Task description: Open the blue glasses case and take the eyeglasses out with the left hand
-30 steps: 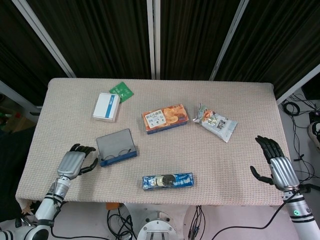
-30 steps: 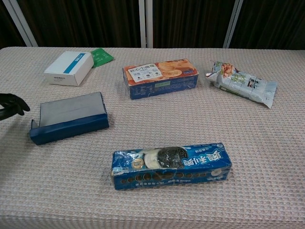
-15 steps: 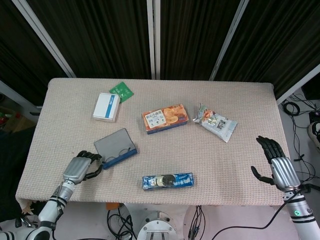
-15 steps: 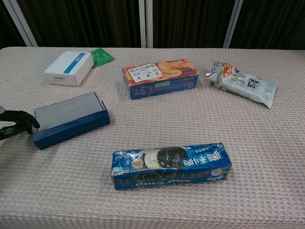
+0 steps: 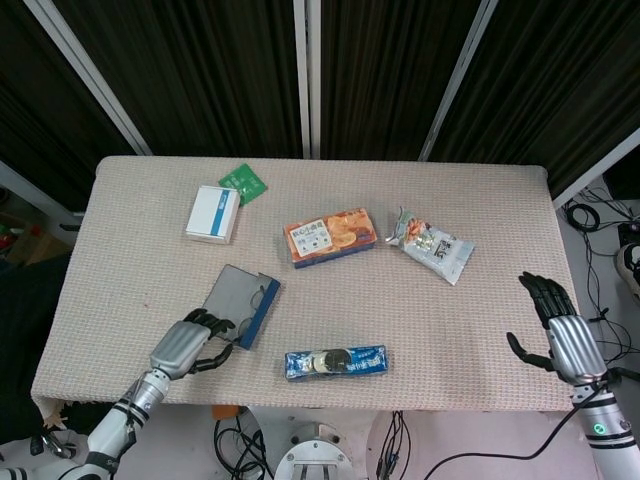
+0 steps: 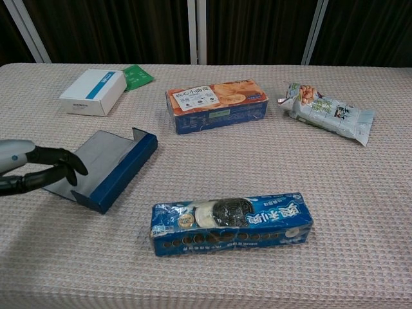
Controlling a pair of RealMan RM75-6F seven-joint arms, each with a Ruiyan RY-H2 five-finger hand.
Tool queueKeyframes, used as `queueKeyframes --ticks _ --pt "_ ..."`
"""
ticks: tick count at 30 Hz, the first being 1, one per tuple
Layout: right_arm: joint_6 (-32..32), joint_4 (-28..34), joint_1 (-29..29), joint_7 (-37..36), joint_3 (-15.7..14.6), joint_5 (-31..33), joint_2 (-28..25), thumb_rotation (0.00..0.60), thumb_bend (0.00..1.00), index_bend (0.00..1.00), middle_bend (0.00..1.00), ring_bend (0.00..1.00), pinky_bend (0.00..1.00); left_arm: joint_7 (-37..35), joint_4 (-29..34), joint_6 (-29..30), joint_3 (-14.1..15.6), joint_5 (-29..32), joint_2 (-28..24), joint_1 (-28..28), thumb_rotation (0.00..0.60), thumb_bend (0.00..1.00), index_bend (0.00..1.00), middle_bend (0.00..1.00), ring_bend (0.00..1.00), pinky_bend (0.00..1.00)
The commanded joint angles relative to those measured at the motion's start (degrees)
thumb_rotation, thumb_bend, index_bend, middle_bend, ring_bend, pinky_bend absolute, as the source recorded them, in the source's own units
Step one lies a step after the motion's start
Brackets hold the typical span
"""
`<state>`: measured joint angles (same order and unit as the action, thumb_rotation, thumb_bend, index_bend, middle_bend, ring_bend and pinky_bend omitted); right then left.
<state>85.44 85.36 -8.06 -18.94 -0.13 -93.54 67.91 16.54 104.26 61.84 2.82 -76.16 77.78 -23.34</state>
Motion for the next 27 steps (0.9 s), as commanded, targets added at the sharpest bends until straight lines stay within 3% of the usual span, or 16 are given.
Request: queueKeyframes --ticks 1,8,15,21,27 --pt "0.12 -0.02 0.11 -0.04 -0.06 -0.05 0.08 0.600 0.32 0.01 0.05 0.00 0.00 4.38 -1.04 2.19 -4.03 -2.02 1.87 -2.31 0.000 0.41 0.23 0.26 0.16 0.13" --pt "0.41 -0.46 0.62 -0.42 -0.31 0.06 0.27 0.600 0.32 0.01 0.05 0.00 0.00 3.31 -4.01 -7.52 -8.47 -2.42 5.45 -11.09 0.000 0.45 0.23 0.26 0.14 0.12" --pt "0.81 -0.83 1.15 -0.97 -0.28 0.48 0.15 0.600 0.32 0.01 0.05 0.00 0.00 4.57 -10.30 -14.84 -11.64 2.67 10.56 -17.97 0.000 0.49 0.24 0.27 0.13 0.12" --pt "1.05 -1.20 1.43 -1.46 -0.27 0.51 0.19 0.600 0.32 0.01 0.05 0.00 0.00 10.09 -14.34 -16.86 -10.98 8.75 12.54 -20.68 0.000 0.49 0.25 0.35 0.13 0.11" --pt "0.85 -1.71 1.44 -1.89 -0.23 0.59 0.44 0.600 0.32 0.01 0.05 0.00 0.00 14.90 -14.75 -14.71 -9.03 14.57 11.62 -20.27 0.000 0.49 0.27 0.37 0.13 0.11"
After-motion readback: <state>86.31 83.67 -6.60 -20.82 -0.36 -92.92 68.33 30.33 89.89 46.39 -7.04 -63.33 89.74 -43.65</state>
